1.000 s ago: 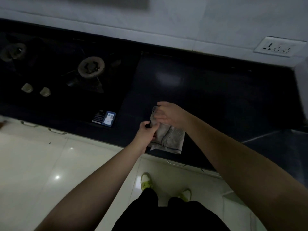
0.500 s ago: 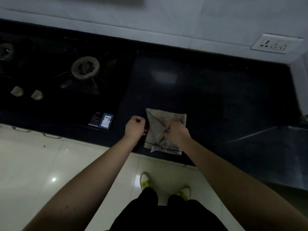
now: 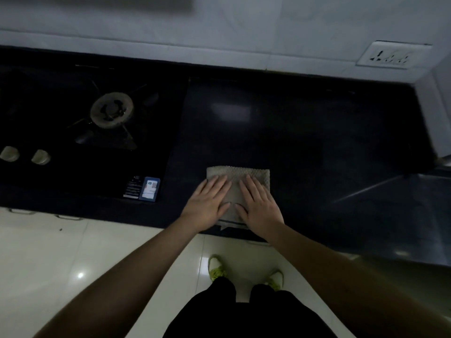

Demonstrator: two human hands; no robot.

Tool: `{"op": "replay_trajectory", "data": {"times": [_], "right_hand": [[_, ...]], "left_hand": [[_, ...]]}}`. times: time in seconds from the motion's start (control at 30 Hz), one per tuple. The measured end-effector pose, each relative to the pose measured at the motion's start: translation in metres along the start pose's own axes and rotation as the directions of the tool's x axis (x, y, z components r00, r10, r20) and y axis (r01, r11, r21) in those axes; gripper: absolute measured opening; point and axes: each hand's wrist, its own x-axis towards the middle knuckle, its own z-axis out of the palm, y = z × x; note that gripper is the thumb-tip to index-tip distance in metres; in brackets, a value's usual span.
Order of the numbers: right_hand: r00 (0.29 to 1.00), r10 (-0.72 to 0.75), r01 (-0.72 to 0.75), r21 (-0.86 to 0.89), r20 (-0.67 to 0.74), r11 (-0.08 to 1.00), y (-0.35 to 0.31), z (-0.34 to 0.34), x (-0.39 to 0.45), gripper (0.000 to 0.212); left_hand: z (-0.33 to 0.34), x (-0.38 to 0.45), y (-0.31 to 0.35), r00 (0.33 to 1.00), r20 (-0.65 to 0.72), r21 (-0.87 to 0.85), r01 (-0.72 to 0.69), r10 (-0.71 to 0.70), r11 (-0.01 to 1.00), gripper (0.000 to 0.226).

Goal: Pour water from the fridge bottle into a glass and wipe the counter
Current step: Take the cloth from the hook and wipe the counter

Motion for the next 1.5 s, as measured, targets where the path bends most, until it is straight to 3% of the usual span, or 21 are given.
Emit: {"op": "replay_trajectory", "data": {"times": [0.13, 0.63, 0.9, 1.5], "right_hand": [[0.999, 0.005, -0.004, -0.038, 0.038, 0.999, 0.018, 0.002, -0.002, 0.073], [0.940, 0.340, -0.340, 0.006, -0.021, 0.940, 0.143, -0.005, -0.118, 0.071], [0.954, 0.298, -0.297, 0.023, -0.038, 0.955, 0.181, -0.005, -0.103, 0.073], [0.982, 0.171, -0.175, -0.048, -0.080, 0.983, 0.306, -0.048, 0.039, 0.077]], "left_hand": [[0.011, 0.002, 0.014, 0.999, 0.035, 0.088, 0.011, -0.015, 0.996, 0.063], [0.020, 0.067, 0.176, 0.937, 0.181, 0.127, -0.323, 0.298, 0.938, 0.078], [0.018, 0.095, 0.196, 0.954, 0.152, 0.137, -0.279, 0.258, 0.950, 0.079], [0.009, 0.254, 0.205, 0.995, 0.021, 0.134, -0.099, 0.097, 0.986, 0.068]]}}
